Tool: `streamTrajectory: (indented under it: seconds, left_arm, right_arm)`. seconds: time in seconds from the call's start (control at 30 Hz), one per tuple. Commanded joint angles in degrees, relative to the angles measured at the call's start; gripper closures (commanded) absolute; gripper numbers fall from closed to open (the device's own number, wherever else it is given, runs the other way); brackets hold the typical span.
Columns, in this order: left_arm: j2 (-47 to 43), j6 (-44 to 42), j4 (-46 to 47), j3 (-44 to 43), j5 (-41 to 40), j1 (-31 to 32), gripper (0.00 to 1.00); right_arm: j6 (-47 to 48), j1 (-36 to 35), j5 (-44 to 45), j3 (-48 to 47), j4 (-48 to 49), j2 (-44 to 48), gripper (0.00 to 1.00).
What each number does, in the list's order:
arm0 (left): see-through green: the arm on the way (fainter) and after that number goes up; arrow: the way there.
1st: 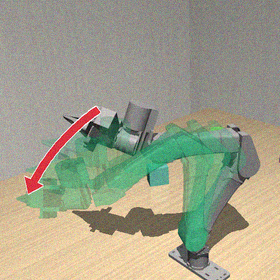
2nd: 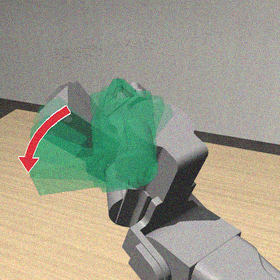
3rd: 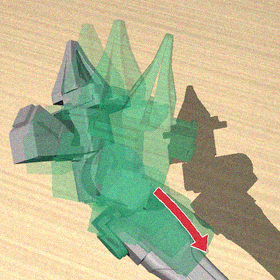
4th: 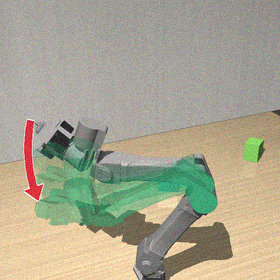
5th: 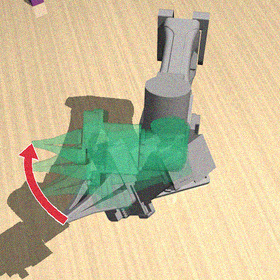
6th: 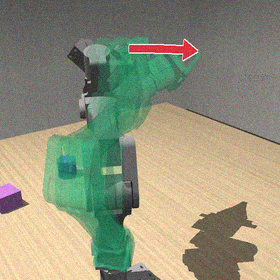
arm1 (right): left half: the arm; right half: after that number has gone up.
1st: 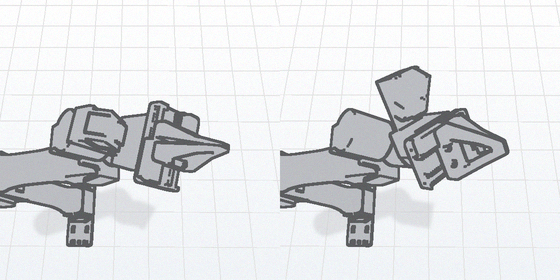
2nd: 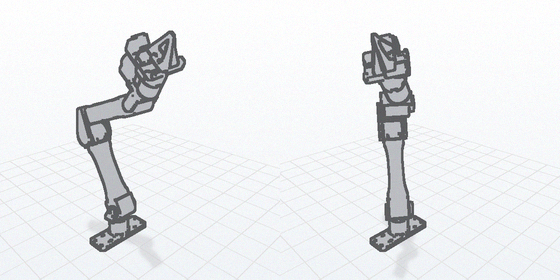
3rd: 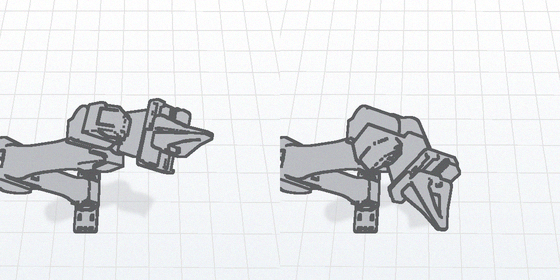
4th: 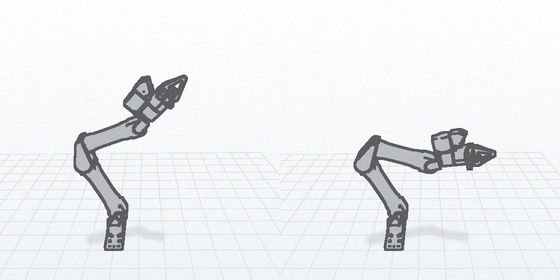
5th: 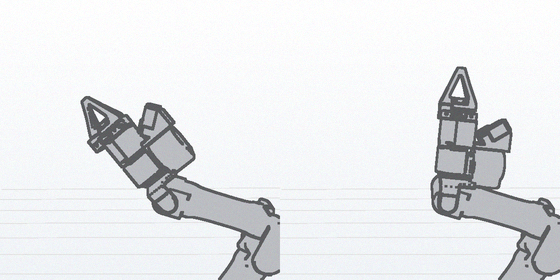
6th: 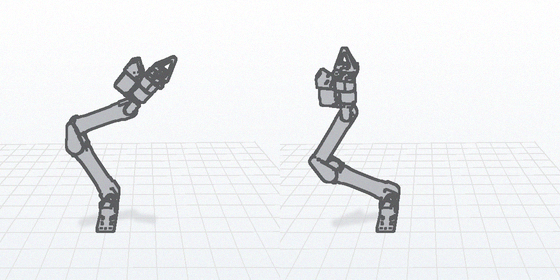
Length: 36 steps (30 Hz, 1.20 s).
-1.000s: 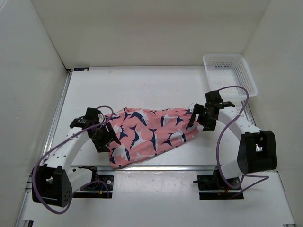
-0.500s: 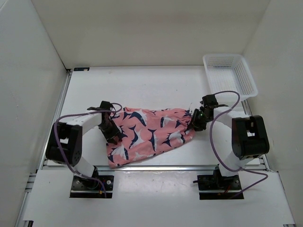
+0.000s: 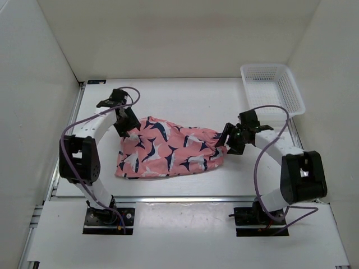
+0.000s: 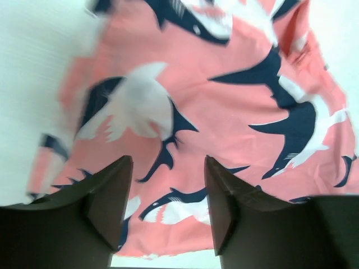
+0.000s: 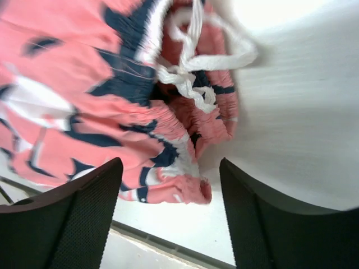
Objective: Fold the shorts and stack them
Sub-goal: Fold the shorts
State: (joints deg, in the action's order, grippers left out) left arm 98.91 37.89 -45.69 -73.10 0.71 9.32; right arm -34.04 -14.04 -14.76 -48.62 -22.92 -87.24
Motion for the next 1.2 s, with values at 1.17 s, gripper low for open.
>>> streamTrajectory:
  seconds: [1.17]
  left_arm:
    - [1.63, 4.48, -1.24, 11.32, 3.42, -11.87, 0.53]
  right_arm:
    - [-12.01, 3.23, -9.05, 16.97, 9.46, 11.93, 0.50]
